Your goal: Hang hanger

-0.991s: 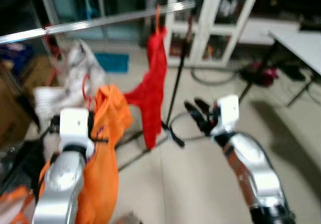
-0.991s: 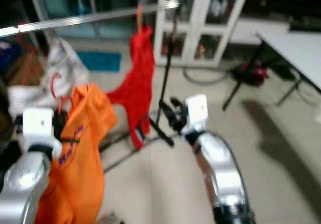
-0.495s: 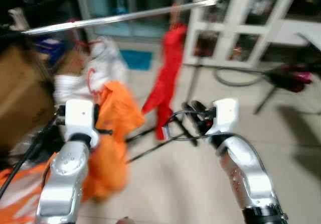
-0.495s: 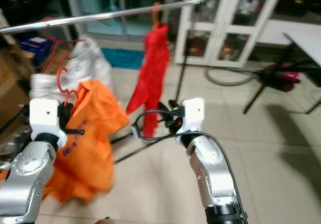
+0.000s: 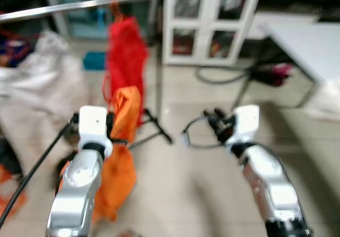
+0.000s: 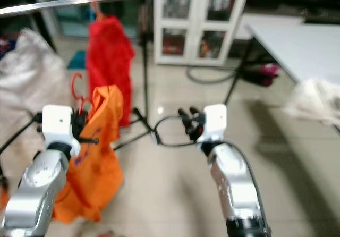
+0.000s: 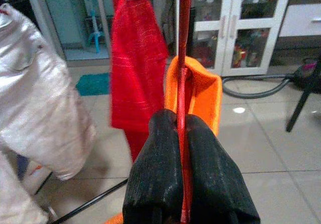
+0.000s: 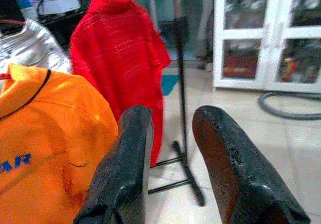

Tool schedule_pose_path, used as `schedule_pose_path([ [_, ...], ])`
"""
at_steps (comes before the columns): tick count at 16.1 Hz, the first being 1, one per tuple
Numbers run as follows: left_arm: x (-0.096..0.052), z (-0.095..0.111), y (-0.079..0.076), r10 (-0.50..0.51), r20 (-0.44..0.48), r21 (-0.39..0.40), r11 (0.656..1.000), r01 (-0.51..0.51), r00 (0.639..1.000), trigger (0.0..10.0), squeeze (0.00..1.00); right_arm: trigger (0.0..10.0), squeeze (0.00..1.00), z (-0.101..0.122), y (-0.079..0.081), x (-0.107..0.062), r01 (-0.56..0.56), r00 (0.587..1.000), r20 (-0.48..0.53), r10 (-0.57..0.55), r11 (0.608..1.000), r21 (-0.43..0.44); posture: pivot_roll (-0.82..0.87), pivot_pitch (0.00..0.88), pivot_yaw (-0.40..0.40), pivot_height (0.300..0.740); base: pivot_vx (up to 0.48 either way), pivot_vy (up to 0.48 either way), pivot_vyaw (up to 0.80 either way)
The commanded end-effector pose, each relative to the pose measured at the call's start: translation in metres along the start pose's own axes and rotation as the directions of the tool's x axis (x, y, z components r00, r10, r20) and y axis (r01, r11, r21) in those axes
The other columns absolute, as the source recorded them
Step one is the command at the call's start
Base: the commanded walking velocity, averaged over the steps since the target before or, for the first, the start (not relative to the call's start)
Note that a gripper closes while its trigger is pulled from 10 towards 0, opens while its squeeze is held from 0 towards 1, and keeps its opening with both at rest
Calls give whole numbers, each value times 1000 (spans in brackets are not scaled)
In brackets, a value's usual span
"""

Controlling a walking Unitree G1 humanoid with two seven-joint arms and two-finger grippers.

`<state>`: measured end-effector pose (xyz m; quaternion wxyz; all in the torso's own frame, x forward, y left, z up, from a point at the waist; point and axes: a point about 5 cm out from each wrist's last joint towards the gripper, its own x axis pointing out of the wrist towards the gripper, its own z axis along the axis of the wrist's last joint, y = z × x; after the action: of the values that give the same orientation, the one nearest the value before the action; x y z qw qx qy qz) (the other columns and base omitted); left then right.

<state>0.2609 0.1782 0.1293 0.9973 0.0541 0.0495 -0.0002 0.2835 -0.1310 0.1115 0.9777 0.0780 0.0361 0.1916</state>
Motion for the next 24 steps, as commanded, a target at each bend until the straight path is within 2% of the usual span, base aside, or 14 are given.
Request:
schedule_pose_path([
  [1, 0, 10, 4, 11, 46, 14, 1000, -11, 999, 10000, 0, 10000, 0, 1, 6, 2, -23, 1000, 2, 23, 1000, 5, 83, 33, 15, 740, 0, -435, 0],
  [2, 1, 10, 4, 9, 47, 22, 1000, -10, 999, 10000, 0, 10000, 0, 1, 7, 3, -21, 1000, 3, 21, 1000, 7, 83, 33, 15, 740, 0, -431, 0],
  [3, 22, 35, -3, -52, 129, -6, 999, 54, 990, 10000, 0, 10000, 0, 22, 0, -8, 124, 988, 78, -131, 988, 87, 0, 85, 119, 740, 0, 0, 0],
  [4, 24, 32, -6, -57, 118, -46, 997, 63, 991, 10000, 0, 10000, 0, 24, 1, -11, 115, 990, 76, -117, 993, 34, -8, 79, 112, 740, 0, 0, 0],
  [7, 16, 23, 0, -22, 105, -50, 998, 27, 994, 10000, 0, 10000, 0, 23, -3, -12, 115, 991, 67, -117, 993, 32, -12, 64, 75, 740, 0, 0, 0],
  [10, 10, 18, 4, 7, 98, -60, 998, -1, 995, 10000, 0, 10000, 0, 24, 4, -10, 77, 996, 37, -78, 997, 29, -1, 51, 39, 740, 0, 469, 0],
  [16, 2, 17, 4, 11, 101, 6, 1000, -11, 995, 10000, 0, 10000, 0, 19, 5, -4, 57, 998, 14, -58, 997, 55, 33, 37, 2, 740, 0, 0, 0],
  [20, -2, 25, 8, 41, 144, 14, 999, -44, 989, 10000, 0, 10000, 0, 18, 19, 0, -51, 999, 3, 50, 998, 49, 47, 25, -10, 740, 143, 0, 800],
  [24, -3, 29, 14, 60, 155, 39, 997, -67, 986, 10000, 0, 10000, 0, 17, 25, 3, -95, 995, -1, 95, 995, 41, 58, 15, -22, 740, 334, 0, 800],
])
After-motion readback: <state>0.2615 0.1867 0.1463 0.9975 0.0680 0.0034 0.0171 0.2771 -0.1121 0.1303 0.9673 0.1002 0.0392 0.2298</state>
